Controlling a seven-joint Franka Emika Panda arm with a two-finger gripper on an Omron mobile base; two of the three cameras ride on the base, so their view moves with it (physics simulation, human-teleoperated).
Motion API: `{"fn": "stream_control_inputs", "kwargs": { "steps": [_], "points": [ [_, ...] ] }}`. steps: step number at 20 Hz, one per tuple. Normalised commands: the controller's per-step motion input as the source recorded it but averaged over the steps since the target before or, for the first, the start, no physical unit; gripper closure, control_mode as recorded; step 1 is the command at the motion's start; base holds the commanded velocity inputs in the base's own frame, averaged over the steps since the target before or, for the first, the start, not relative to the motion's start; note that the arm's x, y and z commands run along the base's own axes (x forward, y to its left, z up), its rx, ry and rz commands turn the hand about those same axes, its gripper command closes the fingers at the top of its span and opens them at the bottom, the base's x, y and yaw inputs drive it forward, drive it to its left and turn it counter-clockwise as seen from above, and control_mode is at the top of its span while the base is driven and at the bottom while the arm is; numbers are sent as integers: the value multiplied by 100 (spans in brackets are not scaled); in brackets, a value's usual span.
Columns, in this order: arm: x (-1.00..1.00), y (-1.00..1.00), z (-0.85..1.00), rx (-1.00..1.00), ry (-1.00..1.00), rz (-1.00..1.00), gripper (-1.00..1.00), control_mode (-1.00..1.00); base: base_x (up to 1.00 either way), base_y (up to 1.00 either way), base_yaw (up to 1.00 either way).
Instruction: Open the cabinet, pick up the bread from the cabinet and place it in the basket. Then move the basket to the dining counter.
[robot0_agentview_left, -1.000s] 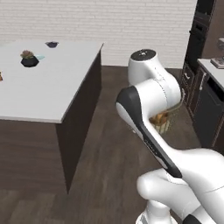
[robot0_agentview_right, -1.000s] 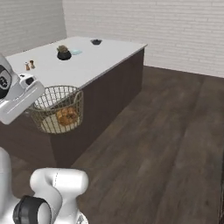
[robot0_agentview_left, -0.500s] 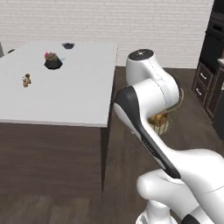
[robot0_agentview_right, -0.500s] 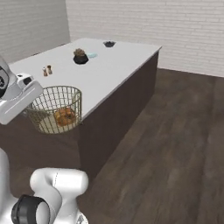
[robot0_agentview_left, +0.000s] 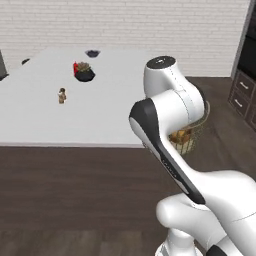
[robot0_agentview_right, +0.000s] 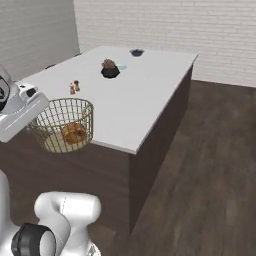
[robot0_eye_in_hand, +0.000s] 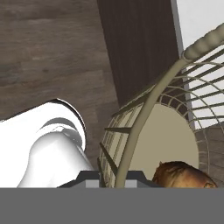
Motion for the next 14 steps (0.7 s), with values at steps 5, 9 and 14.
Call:
{"fn": "stream_control_inputs", "kwargs": {
  "steps": [5, 9, 14],
  "points": [
    [0, 0, 0, 0, 0, 0, 100, 100, 28, 100, -17],
    [0, 0, 0, 0, 0, 0, 100, 100, 29, 100, -19],
    [0, 0, 0, 0, 0, 0, 100, 100, 34, 100, -23]
  ]
}}
